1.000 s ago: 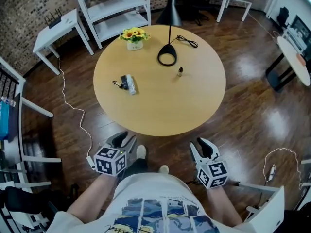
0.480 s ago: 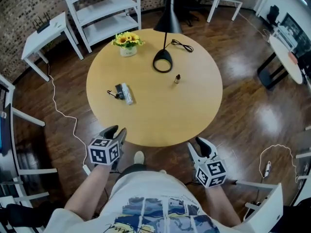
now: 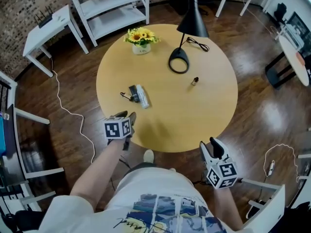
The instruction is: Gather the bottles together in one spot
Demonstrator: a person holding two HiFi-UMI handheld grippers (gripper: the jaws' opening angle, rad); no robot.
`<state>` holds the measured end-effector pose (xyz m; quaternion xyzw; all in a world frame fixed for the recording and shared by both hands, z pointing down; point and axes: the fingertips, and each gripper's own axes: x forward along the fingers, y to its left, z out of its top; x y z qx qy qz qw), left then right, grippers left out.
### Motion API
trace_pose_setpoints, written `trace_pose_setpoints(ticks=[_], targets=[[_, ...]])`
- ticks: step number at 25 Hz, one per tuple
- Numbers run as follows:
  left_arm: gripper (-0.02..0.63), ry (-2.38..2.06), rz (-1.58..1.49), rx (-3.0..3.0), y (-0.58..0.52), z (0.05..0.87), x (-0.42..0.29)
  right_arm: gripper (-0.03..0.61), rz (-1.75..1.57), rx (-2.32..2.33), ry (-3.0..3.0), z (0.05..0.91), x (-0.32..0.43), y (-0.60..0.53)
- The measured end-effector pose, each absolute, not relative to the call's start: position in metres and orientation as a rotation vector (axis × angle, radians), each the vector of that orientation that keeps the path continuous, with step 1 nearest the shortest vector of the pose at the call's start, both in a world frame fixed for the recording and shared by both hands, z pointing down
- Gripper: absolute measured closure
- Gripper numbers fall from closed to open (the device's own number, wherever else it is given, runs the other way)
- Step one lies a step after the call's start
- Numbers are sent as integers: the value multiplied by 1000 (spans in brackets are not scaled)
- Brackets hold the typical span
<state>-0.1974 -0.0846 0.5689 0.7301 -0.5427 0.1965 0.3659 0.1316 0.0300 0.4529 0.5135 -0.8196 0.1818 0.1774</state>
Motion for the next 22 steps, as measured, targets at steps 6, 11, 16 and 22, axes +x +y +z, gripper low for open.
trace_pose_setpoints(ticks=[6, 11, 16, 22], targets=[[445, -1416, 504, 1760, -145, 613, -232, 370, 544, 1513, -2245, 456, 113, 19], [443, -1436, 474, 1632, -190, 651, -256, 370, 577, 1556, -2194, 459, 102, 12], [440, -1478, 482, 1528, -211, 675, -268, 370, 599, 1565, -2162, 465, 107, 6], [394, -1534, 562, 1485, -230, 687, -268, 370, 593, 1538, -2177, 466, 117, -14]])
